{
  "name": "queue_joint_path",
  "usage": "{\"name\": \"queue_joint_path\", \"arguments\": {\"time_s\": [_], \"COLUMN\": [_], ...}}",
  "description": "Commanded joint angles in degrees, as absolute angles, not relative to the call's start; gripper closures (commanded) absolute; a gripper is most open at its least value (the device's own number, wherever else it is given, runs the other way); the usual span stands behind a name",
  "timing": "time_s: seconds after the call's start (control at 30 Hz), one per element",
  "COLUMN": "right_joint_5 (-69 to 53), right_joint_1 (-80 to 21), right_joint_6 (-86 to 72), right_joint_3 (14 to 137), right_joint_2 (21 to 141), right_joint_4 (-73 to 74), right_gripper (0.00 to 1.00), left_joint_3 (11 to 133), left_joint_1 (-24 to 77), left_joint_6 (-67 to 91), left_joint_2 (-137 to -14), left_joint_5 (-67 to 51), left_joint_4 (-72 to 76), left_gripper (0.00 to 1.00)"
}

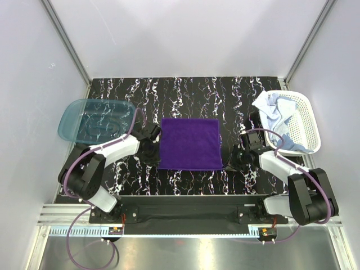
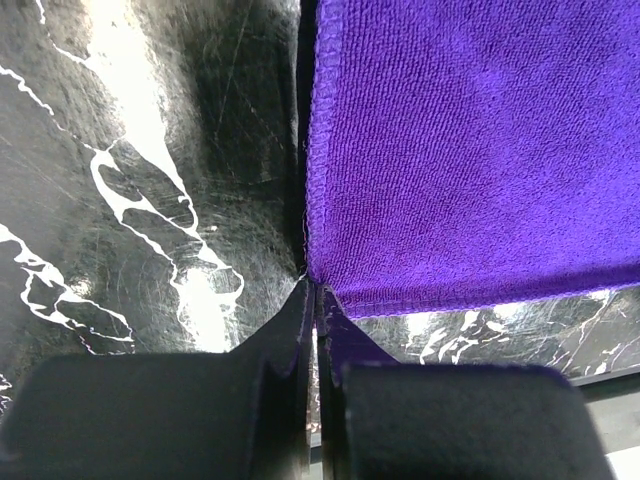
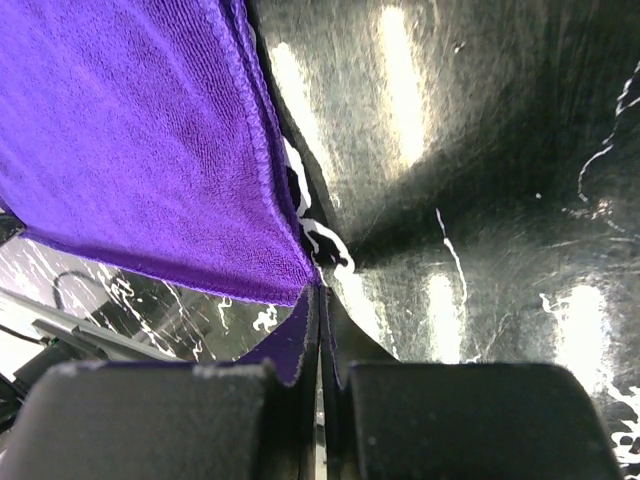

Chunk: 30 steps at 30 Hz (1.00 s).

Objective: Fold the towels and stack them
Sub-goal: Fold the towel

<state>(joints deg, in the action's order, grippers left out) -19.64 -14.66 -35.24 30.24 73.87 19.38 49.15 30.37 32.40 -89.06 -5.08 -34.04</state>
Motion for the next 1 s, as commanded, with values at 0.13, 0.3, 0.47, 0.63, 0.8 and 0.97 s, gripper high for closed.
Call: {"name": "queue_joint_path", "arguments": {"time_s": [0.13, 0.3, 0.47, 0.63, 0.8, 0.97], "right_joint_5": [-17.8, -14.1, -15.8, -20.1, -18.2, -14.4], "right_joint_1": [-15.0, -15.0, -14.3, -13.2, -11.4, -10.2], "right_joint_6": [-33.9, -32.6, -23.8, -19.9, -16.2, -11.4], "right_joint_3": [33.5, 44.4, 58.1, 74.7, 86.6, 93.7], "right_joint_2": [72.8, 74.1, 88.0, 104.1, 118.4, 127.2], "right_joint_4": [20.2, 24.4, 20.9, 21.8, 22.8, 27.1], "right_gripper": [0.75, 0.61, 0.73, 0.78, 0.78, 0.78], "left_joint_3": [54.7, 66.1, 79.7, 90.0, 97.7, 104.5], "left_joint_1": [30.2, 27.4, 21.4, 19.7, 18.7, 16.6], "left_joint_6": [30.2, 24.1, 14.9, 11.8, 10.2, 11.1], "left_joint_2": [-89.0, -90.7, -101.5, -114.1, -124.1, -129.6], "left_joint_5": [-1.7, -1.6, -13.7, -18.7, -13.7, -9.9], "left_joint_4": [-36.1, -38.2, -33.1, -35.6, -36.3, -38.1], "left_gripper": [0.53, 0.48, 0.53, 0.55, 0.56, 0.56]}}
